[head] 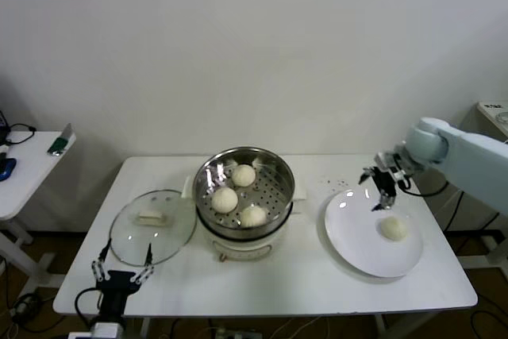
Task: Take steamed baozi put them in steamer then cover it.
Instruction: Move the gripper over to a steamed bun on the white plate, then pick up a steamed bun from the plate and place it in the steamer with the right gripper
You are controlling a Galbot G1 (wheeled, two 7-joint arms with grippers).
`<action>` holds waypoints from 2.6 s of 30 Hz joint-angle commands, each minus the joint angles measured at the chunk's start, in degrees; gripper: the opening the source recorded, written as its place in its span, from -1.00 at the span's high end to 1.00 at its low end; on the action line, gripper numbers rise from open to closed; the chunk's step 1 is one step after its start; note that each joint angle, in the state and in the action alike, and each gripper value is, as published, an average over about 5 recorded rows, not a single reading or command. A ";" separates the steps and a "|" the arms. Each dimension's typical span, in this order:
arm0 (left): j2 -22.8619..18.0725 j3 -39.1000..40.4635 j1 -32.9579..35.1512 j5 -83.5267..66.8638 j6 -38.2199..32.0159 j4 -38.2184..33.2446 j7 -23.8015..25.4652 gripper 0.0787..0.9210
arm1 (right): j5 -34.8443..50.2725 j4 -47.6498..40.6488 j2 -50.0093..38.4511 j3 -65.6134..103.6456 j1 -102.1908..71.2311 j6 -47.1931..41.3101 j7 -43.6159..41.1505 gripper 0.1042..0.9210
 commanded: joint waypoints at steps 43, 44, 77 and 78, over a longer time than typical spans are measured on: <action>-0.59 -0.79 0.30 0.00 -0.42 1.88 -0.45 -0.77 | -8.54 -15.38 5.27 11.87 -14.66 -0.28 -1.51 -0.51; -0.60 -0.78 0.35 -0.04 -0.46 1.88 -0.44 -0.77 | -8.39 -15.38 5.23 11.70 -14.42 -0.28 -1.52 -0.49; 0.99 1.70 0.41 -3.61 -1.27 -0.30 1.15 -0.77 | 48.09 -8.67 34.32 -33.12 37.84 -11.79 4.55 -0.45; 1.11 1.76 0.30 -3.63 -1.26 -0.36 1.21 -0.77 | 49.07 -8.44 35.94 -34.01 38.08 -12.02 4.89 -0.45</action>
